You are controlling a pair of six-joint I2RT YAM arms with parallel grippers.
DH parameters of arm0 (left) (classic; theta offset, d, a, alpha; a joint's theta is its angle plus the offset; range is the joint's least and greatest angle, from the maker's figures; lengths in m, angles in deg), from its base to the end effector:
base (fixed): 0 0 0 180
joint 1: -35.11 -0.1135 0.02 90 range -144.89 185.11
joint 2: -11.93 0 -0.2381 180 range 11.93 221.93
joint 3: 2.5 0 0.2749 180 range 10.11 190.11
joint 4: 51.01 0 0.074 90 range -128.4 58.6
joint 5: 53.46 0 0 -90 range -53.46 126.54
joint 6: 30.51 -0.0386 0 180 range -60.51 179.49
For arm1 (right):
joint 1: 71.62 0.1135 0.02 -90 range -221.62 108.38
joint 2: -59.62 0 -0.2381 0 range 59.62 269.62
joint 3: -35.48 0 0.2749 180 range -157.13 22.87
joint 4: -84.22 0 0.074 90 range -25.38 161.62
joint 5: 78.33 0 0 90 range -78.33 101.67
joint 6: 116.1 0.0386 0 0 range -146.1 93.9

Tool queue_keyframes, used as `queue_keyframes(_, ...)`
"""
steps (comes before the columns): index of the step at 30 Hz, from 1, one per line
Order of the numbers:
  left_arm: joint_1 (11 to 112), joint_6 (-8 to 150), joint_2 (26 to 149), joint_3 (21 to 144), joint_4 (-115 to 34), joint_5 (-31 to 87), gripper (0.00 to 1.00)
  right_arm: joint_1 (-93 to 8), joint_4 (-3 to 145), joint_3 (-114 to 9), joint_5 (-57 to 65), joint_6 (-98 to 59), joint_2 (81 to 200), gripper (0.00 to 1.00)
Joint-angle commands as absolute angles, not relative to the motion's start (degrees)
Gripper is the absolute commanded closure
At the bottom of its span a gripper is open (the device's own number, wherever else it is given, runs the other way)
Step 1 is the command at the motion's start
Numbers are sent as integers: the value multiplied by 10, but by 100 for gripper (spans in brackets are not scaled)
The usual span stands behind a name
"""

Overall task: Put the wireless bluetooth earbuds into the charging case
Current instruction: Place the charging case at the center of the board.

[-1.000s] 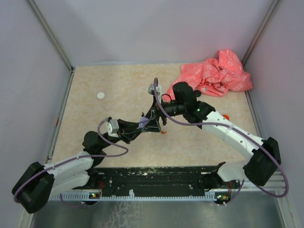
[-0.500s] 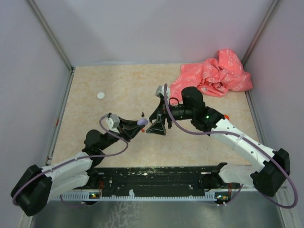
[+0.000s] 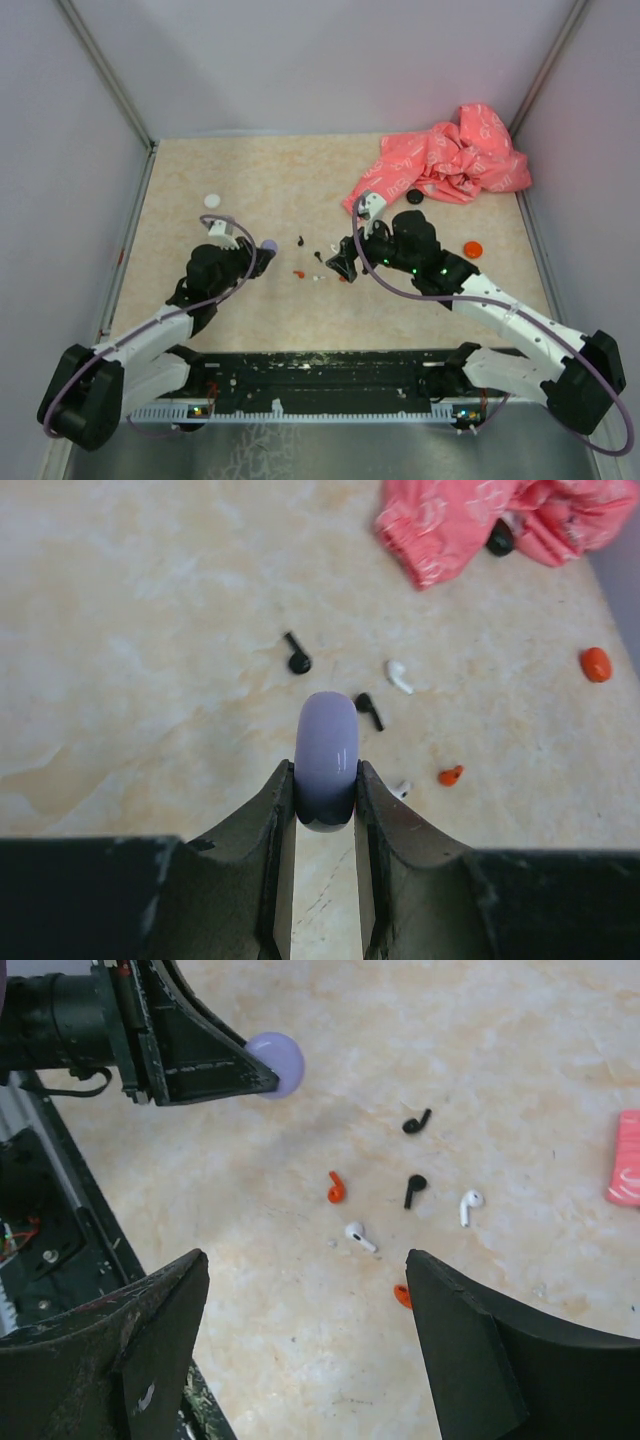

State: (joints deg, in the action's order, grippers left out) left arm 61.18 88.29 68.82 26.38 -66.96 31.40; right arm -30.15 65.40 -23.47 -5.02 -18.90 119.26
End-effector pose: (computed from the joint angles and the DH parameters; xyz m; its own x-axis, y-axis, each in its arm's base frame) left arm 0.2164 -0.1097 0.1603 -0.4132 -0.3320 -0.8479 0.3621 0.7945 -0.4875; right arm 0.2018 0.1932 0.2786 -0.3532 -0.1519 -0.9231 -0.7992 0.5619 0.2133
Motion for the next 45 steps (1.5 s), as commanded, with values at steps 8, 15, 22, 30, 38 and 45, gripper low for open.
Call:
queue_keyframes(8, 522, 960, 827, 307, -566, 279, 96, -304, 749, -165, 34, -182, 1150, 20)
queue_keyframes(15, 496, 944, 895, 361, -510, 276, 76, -304, 766, -149, 15, -183, 1147, 20)
queue_keyframes(22, 489, 941, 896, 403, -406, 317, 53, -304, 768, -143, 12, -184, 1132, 20)
queue_keyframes(30, 482, 918, 837, 451, -276, 397, 41, -304, 768, -140, -5, -185, 1116, 20)
queue_keyframes(38, 465, 819, 837, 585, -181, 461, 0, -304, 766, -140, -16, -185, 1112, 20)
queue_keyframes(45, 399, 760, 910, 677, -196, 457, 0, -304, 762, -141, -15, -186, 1113, 20)
